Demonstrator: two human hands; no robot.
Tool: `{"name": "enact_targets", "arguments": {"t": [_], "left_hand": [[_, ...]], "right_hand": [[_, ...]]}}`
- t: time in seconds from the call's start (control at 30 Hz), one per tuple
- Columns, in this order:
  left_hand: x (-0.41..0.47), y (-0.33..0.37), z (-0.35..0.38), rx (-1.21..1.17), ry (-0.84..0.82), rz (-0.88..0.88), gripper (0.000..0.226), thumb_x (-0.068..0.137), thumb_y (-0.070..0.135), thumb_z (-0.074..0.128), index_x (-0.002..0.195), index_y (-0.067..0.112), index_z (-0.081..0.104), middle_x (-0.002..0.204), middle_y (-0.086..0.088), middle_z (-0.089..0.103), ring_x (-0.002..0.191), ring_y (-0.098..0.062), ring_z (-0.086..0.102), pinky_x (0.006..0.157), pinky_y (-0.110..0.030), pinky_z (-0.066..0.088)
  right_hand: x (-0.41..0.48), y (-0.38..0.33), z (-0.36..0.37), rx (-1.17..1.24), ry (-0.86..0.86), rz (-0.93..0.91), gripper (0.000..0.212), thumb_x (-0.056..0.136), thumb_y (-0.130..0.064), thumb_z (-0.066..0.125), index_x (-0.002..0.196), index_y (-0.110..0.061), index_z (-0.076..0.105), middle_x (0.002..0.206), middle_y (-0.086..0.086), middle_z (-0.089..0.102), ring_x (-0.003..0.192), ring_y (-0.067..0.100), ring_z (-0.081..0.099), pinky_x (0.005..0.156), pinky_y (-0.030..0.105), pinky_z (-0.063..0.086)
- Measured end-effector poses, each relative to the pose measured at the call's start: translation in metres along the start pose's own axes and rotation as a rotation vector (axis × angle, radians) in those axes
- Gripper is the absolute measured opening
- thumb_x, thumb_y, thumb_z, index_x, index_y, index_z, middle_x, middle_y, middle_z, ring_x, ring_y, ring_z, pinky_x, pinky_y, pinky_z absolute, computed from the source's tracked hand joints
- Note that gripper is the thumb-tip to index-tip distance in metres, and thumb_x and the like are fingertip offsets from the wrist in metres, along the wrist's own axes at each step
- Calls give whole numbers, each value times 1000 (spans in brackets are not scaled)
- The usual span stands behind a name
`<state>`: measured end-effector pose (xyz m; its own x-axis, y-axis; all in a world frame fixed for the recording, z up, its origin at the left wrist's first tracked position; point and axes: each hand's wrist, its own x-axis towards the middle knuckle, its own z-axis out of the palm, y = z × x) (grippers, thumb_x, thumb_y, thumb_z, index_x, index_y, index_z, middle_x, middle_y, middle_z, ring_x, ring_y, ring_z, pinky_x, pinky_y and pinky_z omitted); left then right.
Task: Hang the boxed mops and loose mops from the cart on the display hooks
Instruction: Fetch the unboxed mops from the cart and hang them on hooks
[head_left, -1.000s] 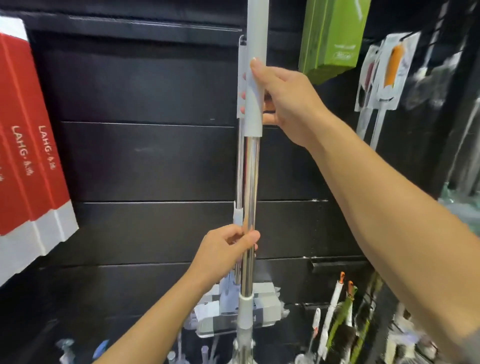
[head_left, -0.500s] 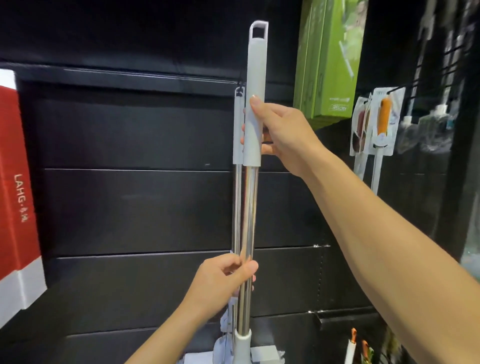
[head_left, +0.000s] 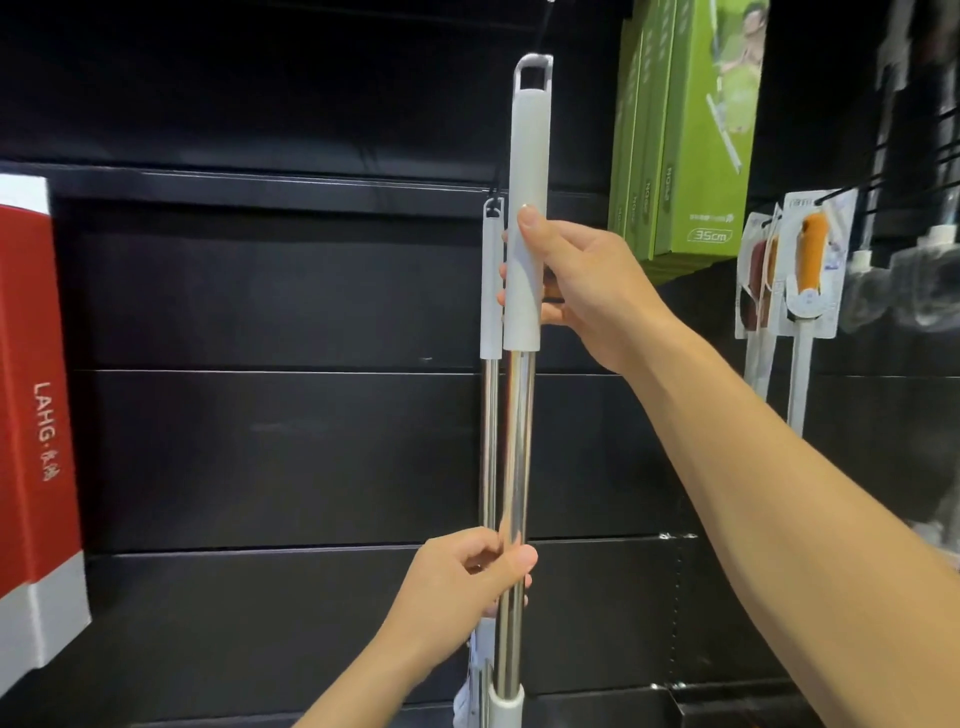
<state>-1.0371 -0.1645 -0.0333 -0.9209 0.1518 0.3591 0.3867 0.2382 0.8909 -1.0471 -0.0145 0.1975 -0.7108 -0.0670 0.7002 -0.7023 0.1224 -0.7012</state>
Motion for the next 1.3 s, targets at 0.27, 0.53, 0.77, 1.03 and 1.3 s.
{"name": "enact_targets", "arguments": {"t": [0.27, 0.53, 0.77, 1.03, 1.3], "left_hand": [[20, -4, 7, 25, 11, -30, 19, 95, 40, 71, 85, 25, 77, 85, 5, 79, 86, -11, 78, 81, -32, 65], [34, -18, 9, 33, 30, -48, 20, 95, 37, 71, 84, 22, 77, 83, 5, 79, 85, -12, 77, 80, -34, 65], [60, -40, 8, 56, 56, -40, 22, 95, 43, 69, 82, 28, 78, 84, 7, 78, 88, -15, 76, 78, -27, 65], [97, -61, 1, 18, 64, -56, 26, 95, 45, 69, 80, 24, 78, 87, -6, 77, 81, -16, 75, 83, -33, 65], [134, -81, -3, 82, 102, -58, 28, 93, 48, 69, 79, 25, 76, 85, -4, 73, 87, -21, 72, 80, -28, 65]], "right_hand": [[19, 20, -5, 8, 8, 35, 37, 101, -48, 60, 117, -16, 71, 106, 9, 75, 88, 22, 78, 78, 40, 66], [32, 47, 0, 39, -29, 74, 39, 100, -49, 60, 118, -16, 72, 108, 9, 76, 91, 24, 78, 77, 38, 66], [53, 72, 9, 13, -4, 79, 27, 100, -50, 60, 109, -26, 70, 101, -1, 74, 85, 15, 77, 72, 32, 65], [81, 107, 18, -34, -12, 70, 27, 101, -52, 56, 105, -28, 67, 104, -2, 71, 90, 19, 75, 82, 37, 66], [107, 139, 27, -46, 10, 97, 28, 103, -52, 53, 107, -27, 65, 107, 1, 71, 94, 22, 75, 85, 39, 65]]}}
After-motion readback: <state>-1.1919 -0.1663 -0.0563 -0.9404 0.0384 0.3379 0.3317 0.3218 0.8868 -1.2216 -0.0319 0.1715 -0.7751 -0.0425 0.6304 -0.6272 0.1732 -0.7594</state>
